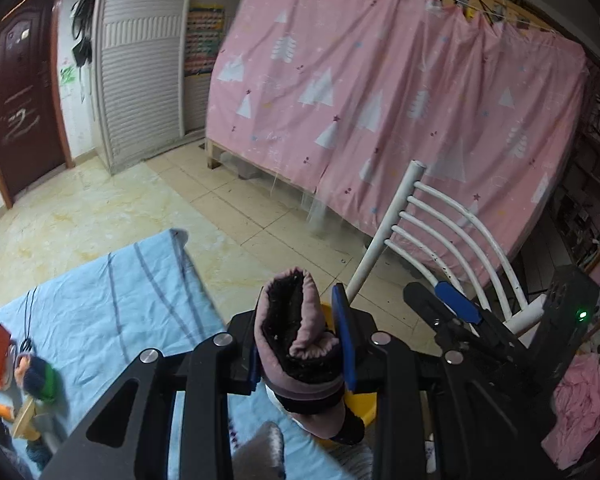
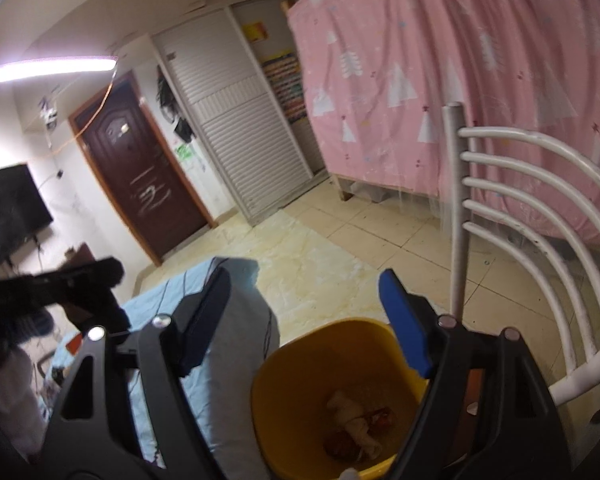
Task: Collect trash
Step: 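Carry the scarf and glove over the yellow bin and open both tools, then move both tools back over the remaining items on the bedsheet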
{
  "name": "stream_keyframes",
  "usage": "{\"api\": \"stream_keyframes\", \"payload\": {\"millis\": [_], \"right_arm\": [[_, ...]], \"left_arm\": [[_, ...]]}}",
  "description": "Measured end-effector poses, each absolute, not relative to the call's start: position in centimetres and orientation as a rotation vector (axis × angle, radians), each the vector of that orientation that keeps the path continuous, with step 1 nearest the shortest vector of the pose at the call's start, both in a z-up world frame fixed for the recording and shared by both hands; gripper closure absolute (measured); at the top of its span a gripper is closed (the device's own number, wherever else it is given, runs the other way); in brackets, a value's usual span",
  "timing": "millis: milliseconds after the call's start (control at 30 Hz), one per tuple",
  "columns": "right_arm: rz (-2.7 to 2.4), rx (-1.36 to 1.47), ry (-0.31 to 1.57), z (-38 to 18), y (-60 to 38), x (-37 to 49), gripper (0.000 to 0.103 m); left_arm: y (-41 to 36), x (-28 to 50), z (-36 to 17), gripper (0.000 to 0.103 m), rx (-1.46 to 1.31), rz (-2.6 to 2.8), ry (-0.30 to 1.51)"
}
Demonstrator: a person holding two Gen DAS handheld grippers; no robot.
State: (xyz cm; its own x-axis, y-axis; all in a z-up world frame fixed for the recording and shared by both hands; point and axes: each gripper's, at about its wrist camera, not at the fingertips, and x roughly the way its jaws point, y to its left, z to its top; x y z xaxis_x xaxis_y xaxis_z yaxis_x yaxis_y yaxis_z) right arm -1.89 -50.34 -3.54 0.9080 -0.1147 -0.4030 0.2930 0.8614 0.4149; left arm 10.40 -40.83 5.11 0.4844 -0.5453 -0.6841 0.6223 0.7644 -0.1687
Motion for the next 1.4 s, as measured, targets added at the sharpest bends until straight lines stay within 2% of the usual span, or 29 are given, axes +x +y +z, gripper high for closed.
{"api": "stream_keyframes", "payload": {"millis": [133,200,267,300,633,1400], "right_arm": [[-0.240,0.510,0.354,-3.4,-51.3,-2.6,0.029],[-0.242,0.515,0.347,-3.3,-51.4,-2.6,0.029],[-0.239,0.511,0.349,-3.3,-51.4,-2.6,0.029],[-0.237,0.509,0.349,-3.2,-51.3,-2.6,0.029],[-0.187,0.467,0.380,-2.7,-48.5,-1.2,0.029],[0.008,0.272,0.470,-0.6,-35.4,4.4,0.027]], "left_arm": [[-42.6,10.0,4.9,0.080,0.132,-0.714,0.759],[-43.3,9.7,4.9,0.071,0.142,-0.727,0.748],[-43.7,9.6,5.0,0.046,0.149,-0.730,0.737],[-43.6,9.5,5.0,0.044,0.152,-0.724,0.731],[-40.3,9.4,5.3,0.044,0.135,-0.672,0.725],[-24.3,9.7,7.6,0.044,0.011,-0.489,0.676]]}}
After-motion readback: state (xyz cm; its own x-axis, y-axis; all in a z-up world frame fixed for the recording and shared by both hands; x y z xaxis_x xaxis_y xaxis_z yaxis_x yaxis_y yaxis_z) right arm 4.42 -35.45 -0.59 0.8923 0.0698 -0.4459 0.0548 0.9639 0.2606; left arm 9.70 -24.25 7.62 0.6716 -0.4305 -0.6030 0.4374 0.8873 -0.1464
